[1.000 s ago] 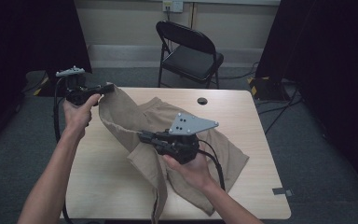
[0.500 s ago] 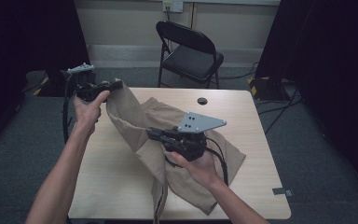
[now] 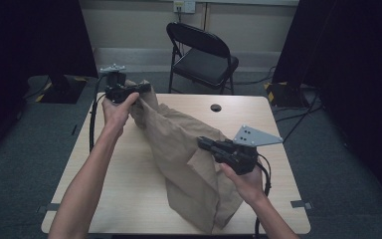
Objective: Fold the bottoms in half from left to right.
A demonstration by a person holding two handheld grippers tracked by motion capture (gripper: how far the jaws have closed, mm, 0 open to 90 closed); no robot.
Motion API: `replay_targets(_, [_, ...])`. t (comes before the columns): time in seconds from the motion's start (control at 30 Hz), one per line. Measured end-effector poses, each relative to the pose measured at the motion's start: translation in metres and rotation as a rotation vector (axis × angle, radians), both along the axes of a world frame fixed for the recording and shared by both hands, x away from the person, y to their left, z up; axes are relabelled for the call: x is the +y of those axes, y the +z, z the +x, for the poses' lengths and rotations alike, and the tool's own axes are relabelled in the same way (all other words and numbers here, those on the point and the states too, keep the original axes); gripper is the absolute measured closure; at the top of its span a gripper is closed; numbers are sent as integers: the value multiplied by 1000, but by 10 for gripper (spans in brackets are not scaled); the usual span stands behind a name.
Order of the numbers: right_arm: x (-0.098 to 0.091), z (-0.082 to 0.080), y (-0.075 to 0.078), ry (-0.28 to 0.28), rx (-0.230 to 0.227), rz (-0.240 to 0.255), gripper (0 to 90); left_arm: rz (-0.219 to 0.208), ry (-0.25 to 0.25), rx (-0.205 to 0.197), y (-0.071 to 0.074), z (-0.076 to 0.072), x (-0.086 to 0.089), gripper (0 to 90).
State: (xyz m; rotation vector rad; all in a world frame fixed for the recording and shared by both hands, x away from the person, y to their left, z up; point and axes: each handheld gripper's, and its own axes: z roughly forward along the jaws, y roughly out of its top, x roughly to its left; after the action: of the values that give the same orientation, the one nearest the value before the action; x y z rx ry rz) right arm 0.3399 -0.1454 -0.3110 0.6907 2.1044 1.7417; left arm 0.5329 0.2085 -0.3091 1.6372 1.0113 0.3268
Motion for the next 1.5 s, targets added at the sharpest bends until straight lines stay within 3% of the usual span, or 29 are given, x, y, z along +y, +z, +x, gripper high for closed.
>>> replay_targets(0.07, [-11,0,-4,-32,8,-3,892,-6,-6,11,-4,5,-6,899])
replay_targets(0.23, [-39,5,-18,-117,27,-20,892,35,-10,31,-15,14,-16,898])
replay_targets(0.33, [-49,10,-27,-153,48,-27,892,16,-10,40,-22,20,-21,897])
replay_targets(0.47, [-57,20,-39,-191,79,-46,892,51,-4,31,-27,24,-29,845])
replay_targets(0.53, [-62,27,-45,-214,94,-46,892,12,-21,11,-26,24,-29,804])
replay_targets(0.8, [-74,49,-62,-274,153,-57,892,75,-62,-35,-11,3,-27,690])
replay_targets(0.93, [-80,57,-66,-294,174,-65,891,54,-74,-57,-9,-8,-23,679])
replay_targets(1.03, [-86,64,-69,-315,183,-76,891,75,-65,-73,-13,-16,-21,673])
replay_targets(1.13, [-92,71,-74,-331,203,-71,888,60,-73,-71,-17,-21,-18,672])
replay_targets(1.2, [-95,74,-77,-343,214,-80,882,79,-63,-66,-18,-24,-16,657])
replay_targets(1.3, [-98,78,-84,-381,216,-131,882,69,-60,-55,-24,-30,-11,632])
replay_targets(1.4, [-106,82,-94,-404,243,-146,884,87,-58,-39,-32,-33,-5,627])
replay_targets(1.5, [-115,85,-104,-442,255,-134,885,81,-42,-32,-39,-36,1,621])
